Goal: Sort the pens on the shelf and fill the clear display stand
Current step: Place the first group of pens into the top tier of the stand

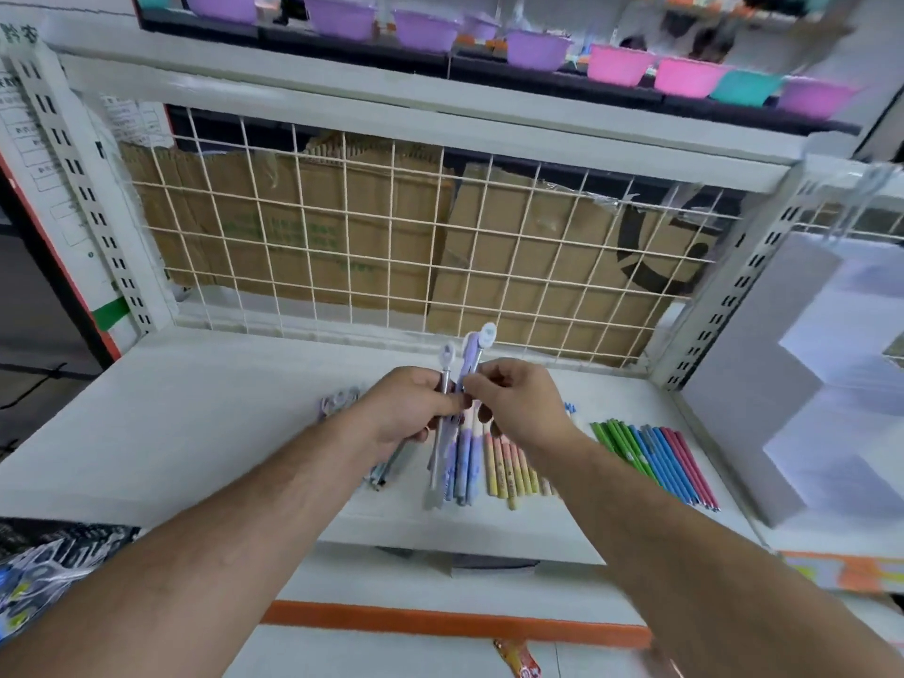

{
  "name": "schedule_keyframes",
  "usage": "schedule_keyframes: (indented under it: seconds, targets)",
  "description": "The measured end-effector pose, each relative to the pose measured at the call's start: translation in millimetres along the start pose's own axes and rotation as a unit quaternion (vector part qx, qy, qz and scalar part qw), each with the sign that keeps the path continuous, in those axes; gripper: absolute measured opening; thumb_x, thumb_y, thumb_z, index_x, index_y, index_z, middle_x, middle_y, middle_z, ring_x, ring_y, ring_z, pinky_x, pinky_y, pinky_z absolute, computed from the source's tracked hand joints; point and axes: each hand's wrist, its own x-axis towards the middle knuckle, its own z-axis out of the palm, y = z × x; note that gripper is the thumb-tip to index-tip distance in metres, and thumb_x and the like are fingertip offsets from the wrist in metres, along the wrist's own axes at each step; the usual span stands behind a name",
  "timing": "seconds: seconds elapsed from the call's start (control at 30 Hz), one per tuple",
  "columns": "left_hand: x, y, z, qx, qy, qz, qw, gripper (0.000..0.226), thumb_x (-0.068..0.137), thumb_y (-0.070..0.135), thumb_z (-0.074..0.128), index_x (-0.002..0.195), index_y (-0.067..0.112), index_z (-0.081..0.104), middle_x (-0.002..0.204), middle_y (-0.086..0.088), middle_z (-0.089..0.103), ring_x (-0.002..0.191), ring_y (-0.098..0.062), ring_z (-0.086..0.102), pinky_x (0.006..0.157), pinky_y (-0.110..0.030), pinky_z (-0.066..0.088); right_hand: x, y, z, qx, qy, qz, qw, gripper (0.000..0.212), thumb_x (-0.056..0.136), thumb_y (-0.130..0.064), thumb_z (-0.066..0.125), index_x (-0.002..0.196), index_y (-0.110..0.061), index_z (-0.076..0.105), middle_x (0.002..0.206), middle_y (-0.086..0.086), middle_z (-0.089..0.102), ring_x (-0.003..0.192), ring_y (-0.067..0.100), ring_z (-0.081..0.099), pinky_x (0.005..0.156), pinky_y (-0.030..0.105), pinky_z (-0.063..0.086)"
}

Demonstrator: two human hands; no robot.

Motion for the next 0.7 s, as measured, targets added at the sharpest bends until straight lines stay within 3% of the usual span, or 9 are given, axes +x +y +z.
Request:
schedule_keyframes:
  seconds: [0.13, 0.27, 0.4, 0.57, 0.7]
  targets:
    - [-3.1, 21.0, 41.1, 0.035, -0.026, 0.026, 0.999, 0.010, 0.092, 0.017, 0.069, 0.088, 0.008, 0.072, 0.067, 0.004, 0.068, 0.060, -0.008, 0.054, 0.057, -0.025, 0.037, -17.0, 2.7, -42.6, -0.002, 0.031, -0.006, 0.999, 0.011, 0.090, -0.015, 0.071, 0.083, -0.006, 0.070, 0.072, 0.007, 0.071, 0.058, 0.014, 0.056, 0.051, 0.030, 0.045]
    - [-9.4, 38.2, 88.6, 0.055, -0.050, 0.047, 0.996, 0.015, 0.091, 0.022, 0.070, 0.092, 0.008, 0.074, 0.087, -0.011, 0.073, 0.071, -0.015, 0.056, 0.059, -0.028, 0.044, -37.1, 10.4, -93.3, -0.008, 0.048, -0.002, 0.999, 0.013, 0.088, -0.013, 0.071, 0.078, -0.005, 0.069, 0.059, -0.003, 0.066, 0.054, 0.012, 0.051, 0.046, 0.024, 0.044]
    - [-19.1, 54.1, 148.6, 0.074, -0.068, 0.070, 0.992, 0.012, 0.093, 0.016, 0.068, 0.081, 0.016, 0.069, 0.070, 0.002, 0.062, 0.066, -0.011, 0.055, 0.059, -0.028, 0.048, -61.7, 23.2, -149.4, 0.002, 0.057, -0.005, 0.998, 0.015, 0.088, -0.012, 0.071, 0.076, -0.005, 0.065, 0.057, 0.001, 0.059, 0.048, 0.011, 0.047, 0.044, 0.023, 0.040]
    - [-32.4, 76.3, 226.9, 0.076, -0.087, 0.081, 0.990, 0.013, 0.094, 0.008, 0.065, 0.081, 0.009, 0.064, 0.067, -0.002, 0.059, 0.062, -0.016, 0.055, 0.056, -0.027, 0.050, -87.5, 40.6, -222.3, -0.001, 0.069, -0.010, 0.998, 0.018, 0.087, -0.008, 0.070, 0.073, -0.006, 0.058, 0.058, 0.006, 0.054, 0.053, 0.018, 0.045, 0.046, 0.025, 0.038]
    - [-41.0, 94.0, 286.6, 0.055, -0.090, 0.090, 0.990, 0.010, 0.094, 0.009, 0.065, 0.085, 0.007, 0.065, 0.074, -0.007, 0.061, 0.070, -0.022, 0.057, 0.055, -0.026, 0.051, -103.8, 52.8, -283.6, -0.018, 0.069, -0.020, 0.997, 0.023, 0.087, -0.008, 0.069, 0.080, 0.011, 0.059, 0.061, 0.010, 0.053, 0.051, 0.017, 0.044, 0.044, 0.022, 0.037]
